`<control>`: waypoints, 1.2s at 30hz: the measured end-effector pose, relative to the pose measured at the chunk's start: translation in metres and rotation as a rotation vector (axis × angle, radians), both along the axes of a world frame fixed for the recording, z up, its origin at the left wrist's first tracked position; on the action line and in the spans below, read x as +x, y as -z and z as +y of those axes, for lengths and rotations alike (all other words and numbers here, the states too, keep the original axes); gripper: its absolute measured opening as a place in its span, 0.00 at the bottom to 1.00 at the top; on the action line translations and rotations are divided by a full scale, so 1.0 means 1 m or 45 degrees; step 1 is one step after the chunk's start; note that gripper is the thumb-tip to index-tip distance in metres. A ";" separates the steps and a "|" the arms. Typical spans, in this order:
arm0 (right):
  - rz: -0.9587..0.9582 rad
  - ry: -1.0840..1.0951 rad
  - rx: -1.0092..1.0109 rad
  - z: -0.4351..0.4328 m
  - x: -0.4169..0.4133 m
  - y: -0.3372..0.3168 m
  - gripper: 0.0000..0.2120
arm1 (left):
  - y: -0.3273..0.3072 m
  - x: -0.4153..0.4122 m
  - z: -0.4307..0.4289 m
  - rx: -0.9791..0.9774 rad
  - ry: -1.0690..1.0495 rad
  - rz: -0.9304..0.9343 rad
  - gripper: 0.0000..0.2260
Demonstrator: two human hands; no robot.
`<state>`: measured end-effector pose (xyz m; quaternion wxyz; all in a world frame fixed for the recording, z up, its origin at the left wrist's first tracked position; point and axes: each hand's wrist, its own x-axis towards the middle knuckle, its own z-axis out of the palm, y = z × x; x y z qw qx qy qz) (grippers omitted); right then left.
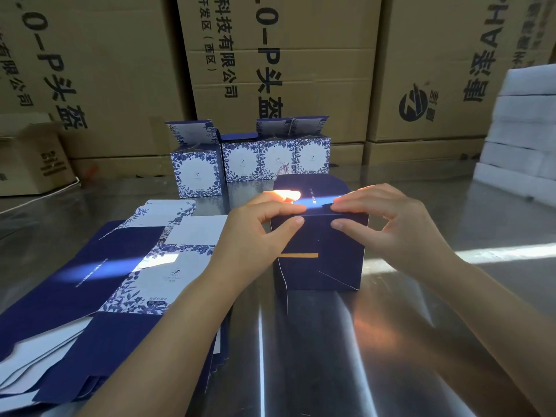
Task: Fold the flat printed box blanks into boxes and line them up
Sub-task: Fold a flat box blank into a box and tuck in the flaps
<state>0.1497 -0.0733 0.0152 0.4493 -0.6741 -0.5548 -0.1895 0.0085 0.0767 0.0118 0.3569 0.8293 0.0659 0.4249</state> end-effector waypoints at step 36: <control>0.292 0.108 0.305 0.006 0.011 0.008 0.07 | -0.003 0.006 0.014 -1.324 0.094 0.248 0.17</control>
